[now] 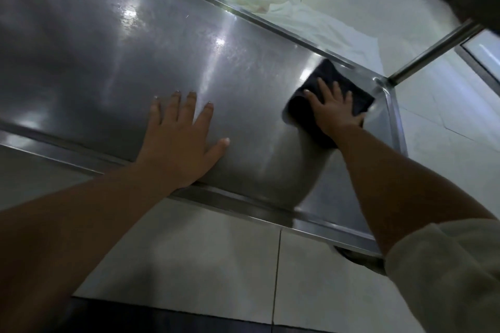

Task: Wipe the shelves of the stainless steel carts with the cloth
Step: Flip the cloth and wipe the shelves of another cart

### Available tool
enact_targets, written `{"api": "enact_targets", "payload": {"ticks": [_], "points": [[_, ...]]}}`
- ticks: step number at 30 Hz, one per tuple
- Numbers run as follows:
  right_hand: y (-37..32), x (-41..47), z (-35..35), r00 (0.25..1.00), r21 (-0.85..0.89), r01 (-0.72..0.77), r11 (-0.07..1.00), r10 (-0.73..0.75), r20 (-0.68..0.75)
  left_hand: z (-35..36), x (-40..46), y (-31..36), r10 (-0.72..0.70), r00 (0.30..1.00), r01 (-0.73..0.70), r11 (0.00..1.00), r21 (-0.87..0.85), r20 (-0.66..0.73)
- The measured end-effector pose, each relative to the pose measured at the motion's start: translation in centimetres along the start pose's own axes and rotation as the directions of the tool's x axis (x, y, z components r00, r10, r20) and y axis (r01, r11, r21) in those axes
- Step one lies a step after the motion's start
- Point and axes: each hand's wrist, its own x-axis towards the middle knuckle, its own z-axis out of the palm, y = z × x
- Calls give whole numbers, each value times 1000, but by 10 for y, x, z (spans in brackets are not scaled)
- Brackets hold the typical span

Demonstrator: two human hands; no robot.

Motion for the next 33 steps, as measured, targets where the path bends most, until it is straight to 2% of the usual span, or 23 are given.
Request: {"api": "enact_targets", "payload": {"ticks": [5,7,11,16,20,22,23,25,28,31,33], "points": [[92,-34,0,952,92,-297,951,302,-45,7,2,1,14,1000,-14,1000,-9,-27],[106,-61,5,937,73,-343,936,347,-48,7,2,2,24,999,-24,1000,-3,-31],[99,-137,30,974,48,-219,975,221,-46,2,3,2,29,1000,-29,1000,7,-3],[23,-193,43,999,-59,33,998,-33,-8,-6,4,3,46,993,-53,997,63,108],[-35,-195,51,946,-112,324,940,-325,9,-12,5,-30,206,965,-225,968,110,160],[-33,-192,49,918,-110,396,912,-396,22,-12,-1,-61,274,950,-292,949,120,149],[-25,-190,46,914,-99,406,908,-406,25,-13,-5,-78,261,955,-278,953,117,138],[-7,-186,40,935,-88,354,931,-355,12,-17,-17,-109,201,973,-213,972,104,117],[4,-180,35,998,-43,58,997,-58,-3,-21,-32,-134,193,973,-206,973,104,124],[-29,-180,38,963,93,-271,958,269,29,-20,-37,-133,170,978,-180,981,76,119],[-60,-185,44,946,106,-325,940,323,41,-19,-39,-129,156,981,-166,982,85,117]]}}
